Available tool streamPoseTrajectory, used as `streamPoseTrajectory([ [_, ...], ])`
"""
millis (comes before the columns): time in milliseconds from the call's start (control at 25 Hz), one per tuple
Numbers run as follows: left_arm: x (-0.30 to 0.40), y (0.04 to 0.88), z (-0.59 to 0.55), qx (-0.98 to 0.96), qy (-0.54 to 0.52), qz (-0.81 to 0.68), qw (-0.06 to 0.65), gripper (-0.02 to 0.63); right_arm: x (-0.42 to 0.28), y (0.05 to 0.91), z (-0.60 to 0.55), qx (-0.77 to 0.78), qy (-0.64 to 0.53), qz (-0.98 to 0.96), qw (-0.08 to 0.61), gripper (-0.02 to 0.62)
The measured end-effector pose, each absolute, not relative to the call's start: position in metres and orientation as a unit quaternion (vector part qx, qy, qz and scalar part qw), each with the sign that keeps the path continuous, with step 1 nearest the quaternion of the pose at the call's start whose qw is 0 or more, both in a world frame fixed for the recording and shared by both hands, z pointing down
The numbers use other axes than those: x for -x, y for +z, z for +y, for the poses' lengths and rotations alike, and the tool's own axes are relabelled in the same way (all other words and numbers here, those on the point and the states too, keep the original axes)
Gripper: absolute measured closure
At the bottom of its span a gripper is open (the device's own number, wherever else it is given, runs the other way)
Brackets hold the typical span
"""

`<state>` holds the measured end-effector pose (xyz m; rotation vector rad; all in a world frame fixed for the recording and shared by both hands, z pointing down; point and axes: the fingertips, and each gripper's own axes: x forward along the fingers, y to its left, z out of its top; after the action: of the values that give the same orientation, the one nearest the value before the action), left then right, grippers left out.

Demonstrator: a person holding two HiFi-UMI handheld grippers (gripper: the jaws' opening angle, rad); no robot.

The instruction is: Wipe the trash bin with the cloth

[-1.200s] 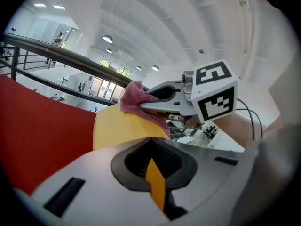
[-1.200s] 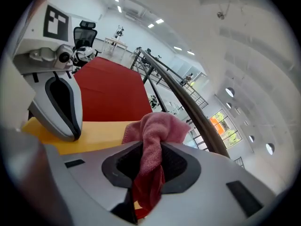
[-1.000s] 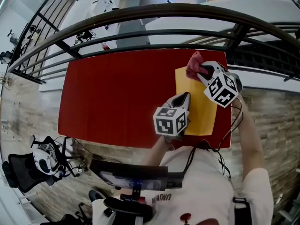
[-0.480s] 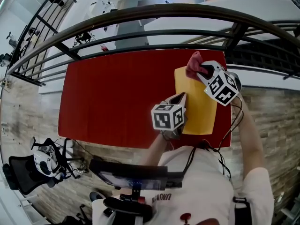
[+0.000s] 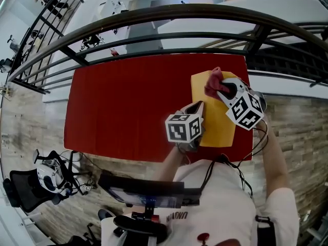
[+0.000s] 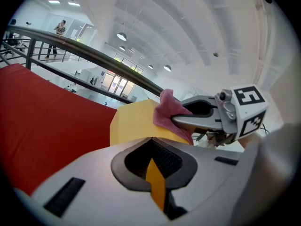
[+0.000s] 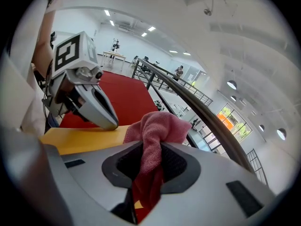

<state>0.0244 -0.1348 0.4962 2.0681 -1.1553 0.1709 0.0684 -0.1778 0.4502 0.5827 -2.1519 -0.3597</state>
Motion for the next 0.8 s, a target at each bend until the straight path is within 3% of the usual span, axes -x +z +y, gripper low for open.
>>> streamPoseTrajectory([
  [800,-0.026,0.498,-0.136,-0.806,0.059,-0.455,0.374,0.603,-0.077,0.475,-0.026,-0.152,-0.113,-0.877,0.441,0.499],
])
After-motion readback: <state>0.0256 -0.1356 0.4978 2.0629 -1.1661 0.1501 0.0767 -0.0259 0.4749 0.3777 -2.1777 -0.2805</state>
